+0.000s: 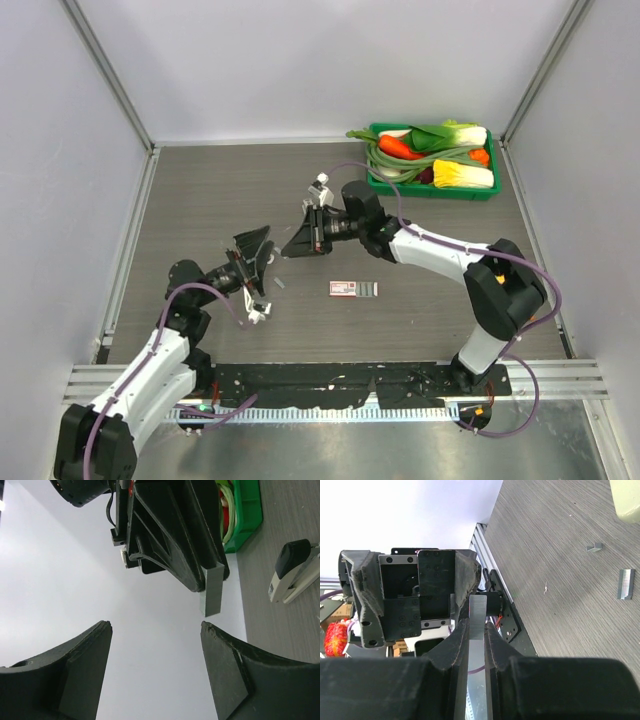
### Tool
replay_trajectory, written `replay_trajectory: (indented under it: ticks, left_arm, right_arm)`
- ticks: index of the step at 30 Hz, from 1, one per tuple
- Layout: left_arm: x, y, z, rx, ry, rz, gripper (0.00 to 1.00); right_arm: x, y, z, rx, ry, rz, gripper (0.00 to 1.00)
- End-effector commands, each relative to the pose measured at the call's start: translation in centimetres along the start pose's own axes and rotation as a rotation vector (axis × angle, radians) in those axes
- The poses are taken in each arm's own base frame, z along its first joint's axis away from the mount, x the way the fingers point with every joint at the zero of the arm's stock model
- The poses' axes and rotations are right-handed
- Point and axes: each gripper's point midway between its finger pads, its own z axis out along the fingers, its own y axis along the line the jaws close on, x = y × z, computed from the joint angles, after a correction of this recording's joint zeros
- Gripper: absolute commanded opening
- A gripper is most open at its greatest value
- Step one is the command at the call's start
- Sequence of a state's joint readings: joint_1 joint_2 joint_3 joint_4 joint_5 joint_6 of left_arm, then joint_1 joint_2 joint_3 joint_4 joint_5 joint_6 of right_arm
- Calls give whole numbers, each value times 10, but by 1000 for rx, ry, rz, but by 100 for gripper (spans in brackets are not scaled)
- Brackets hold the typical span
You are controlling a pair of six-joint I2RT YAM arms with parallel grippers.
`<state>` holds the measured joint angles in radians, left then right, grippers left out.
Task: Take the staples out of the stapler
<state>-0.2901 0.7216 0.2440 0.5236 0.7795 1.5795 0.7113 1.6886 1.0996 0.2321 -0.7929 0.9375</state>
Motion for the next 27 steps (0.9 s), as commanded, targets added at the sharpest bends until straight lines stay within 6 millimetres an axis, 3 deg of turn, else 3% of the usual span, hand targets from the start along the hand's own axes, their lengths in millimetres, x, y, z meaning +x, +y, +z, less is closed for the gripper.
replay_trajectory:
  ticks: [1,17,27]
  left_arm:
    - [-10,11,0,-21,-45,101,76]
    - [-18,-7,4,27,-100,84,79]
    - [-12,13,13,-28,-104,0,69]
  right_arm:
    - [-8,32,-18,-74,-33,-73,4]
    - [-15,49,-21,-137,-47,-68,3]
    - [-12,51,-13,-190,-28,-44,3]
